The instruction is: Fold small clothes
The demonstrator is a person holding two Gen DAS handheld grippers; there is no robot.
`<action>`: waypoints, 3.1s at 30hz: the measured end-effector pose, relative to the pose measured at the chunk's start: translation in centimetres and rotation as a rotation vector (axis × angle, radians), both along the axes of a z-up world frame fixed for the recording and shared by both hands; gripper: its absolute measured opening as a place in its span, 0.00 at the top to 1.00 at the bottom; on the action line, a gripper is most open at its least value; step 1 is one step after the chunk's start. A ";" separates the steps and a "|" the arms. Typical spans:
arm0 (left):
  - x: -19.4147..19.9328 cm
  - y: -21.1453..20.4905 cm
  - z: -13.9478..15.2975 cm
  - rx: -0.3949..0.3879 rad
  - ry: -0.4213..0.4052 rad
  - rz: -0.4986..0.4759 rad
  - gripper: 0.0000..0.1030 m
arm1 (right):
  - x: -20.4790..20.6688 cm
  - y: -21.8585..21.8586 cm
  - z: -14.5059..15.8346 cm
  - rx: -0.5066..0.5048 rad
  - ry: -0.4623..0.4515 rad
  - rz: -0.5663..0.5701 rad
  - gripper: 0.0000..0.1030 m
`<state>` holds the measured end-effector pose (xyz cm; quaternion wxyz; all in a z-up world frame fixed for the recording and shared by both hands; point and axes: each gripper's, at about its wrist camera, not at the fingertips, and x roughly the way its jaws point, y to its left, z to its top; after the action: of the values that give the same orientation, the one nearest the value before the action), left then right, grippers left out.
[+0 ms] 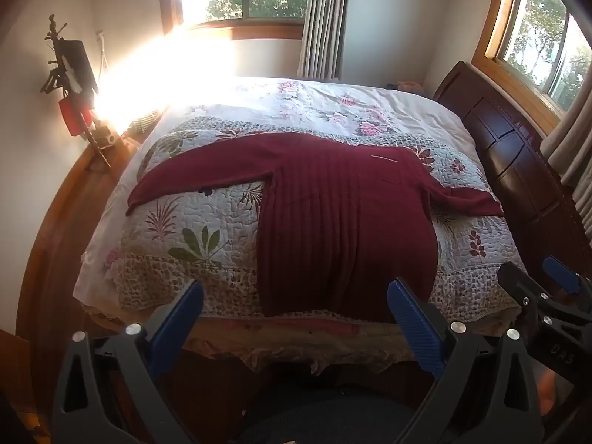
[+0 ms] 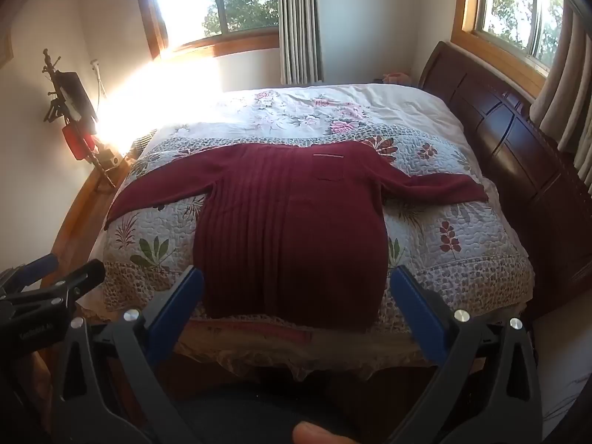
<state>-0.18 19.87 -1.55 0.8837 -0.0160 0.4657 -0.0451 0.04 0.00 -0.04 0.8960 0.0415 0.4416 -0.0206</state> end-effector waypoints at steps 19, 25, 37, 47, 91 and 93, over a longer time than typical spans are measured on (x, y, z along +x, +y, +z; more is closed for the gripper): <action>0.1 0.0 0.0 0.020 -0.006 0.003 0.04 | 0.0 0.1 0.1 0.012 -0.007 0.000 0.03; 0.0 -0.1 0.1 0.022 -0.006 0.003 0.04 | 0.1 0.3 -0.1 0.014 -0.006 0.000 0.03; 0.5 -0.5 0.2 0.033 -0.009 0.014 0.04 | 0.5 0.3 0.0 0.017 -0.007 0.001 0.03; 0.9 -0.4 0.1 0.037 -0.006 0.018 0.04 | 0.5 0.3 0.1 0.019 -0.005 0.000 0.03; 4.5 -0.1 -0.2 0.038 0.011 0.015 0.04 | 3.5 1.1 -1.0 0.010 0.032 0.003 0.03; 4.9 0.1 -0.3 0.037 0.013 0.014 0.04 | 3.9 1.3 -1.0 0.008 0.037 0.000 0.03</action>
<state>4.75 20.00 -1.82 0.8811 -0.0031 0.4719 -0.0304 3.94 1.29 -1.08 0.8876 0.0448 0.4580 -0.0193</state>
